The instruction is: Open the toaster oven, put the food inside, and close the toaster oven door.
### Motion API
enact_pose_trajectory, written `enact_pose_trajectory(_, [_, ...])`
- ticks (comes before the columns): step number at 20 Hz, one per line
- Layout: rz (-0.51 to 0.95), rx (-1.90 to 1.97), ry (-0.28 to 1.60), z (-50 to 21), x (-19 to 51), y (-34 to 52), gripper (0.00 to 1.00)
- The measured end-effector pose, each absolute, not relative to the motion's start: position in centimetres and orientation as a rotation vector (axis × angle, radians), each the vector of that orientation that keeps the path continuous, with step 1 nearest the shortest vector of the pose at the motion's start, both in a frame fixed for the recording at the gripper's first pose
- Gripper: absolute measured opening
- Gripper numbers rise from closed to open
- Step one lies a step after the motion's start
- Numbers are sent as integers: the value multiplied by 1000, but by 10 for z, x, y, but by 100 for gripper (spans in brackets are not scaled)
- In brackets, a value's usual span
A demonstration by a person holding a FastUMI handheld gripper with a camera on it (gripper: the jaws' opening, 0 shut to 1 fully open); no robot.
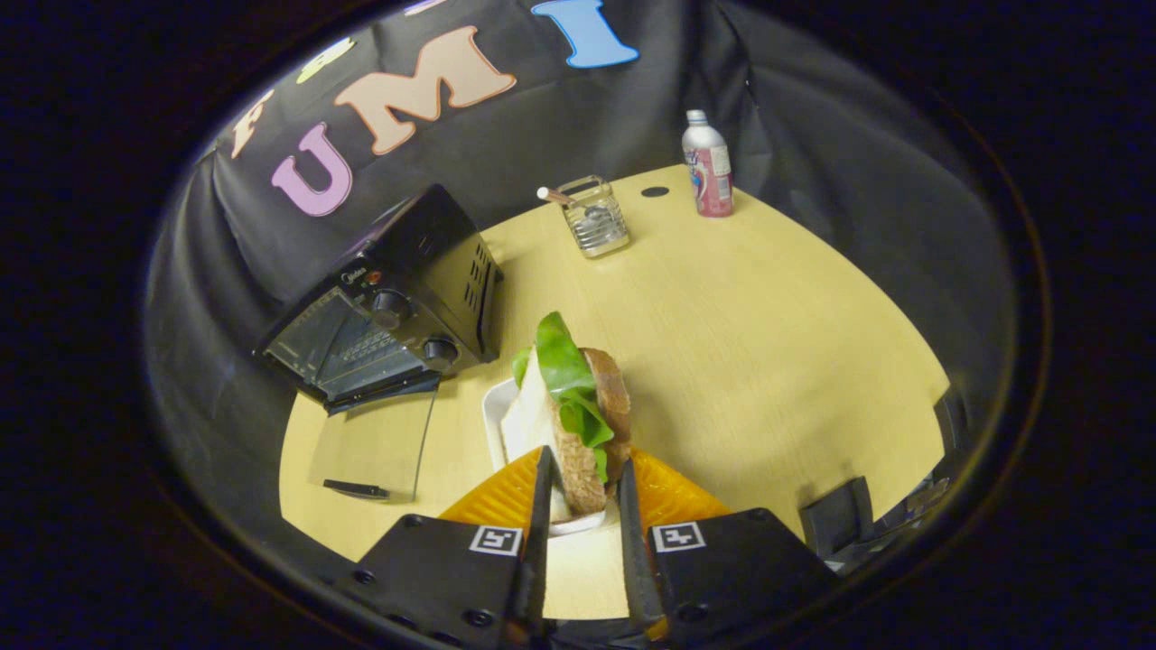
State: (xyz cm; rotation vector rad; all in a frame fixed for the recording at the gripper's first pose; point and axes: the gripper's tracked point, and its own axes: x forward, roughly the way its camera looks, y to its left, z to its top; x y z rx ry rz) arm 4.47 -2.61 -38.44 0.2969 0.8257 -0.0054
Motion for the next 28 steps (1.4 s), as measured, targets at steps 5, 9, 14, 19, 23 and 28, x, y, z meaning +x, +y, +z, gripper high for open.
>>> enact_pose_trajectory(5, [-64, 300, 757, -367, 41, -28, 25])
enact_pose_trajectory(9, [-58, 347, 683, -350, 40, -25, 25])
enact_pose_trajectory(14, [33, 481, 564, -315, 28, 16, 25])
enact_pose_trajectory(19, [211, 629, 519, -309, 22, 100, 25])
enact_pose_trajectory(23, [308, 675, 562, -318, 24, 162, 25])
enact_pose_trajectory(28, [385, 779, 542, -318, 47, 230, 25])
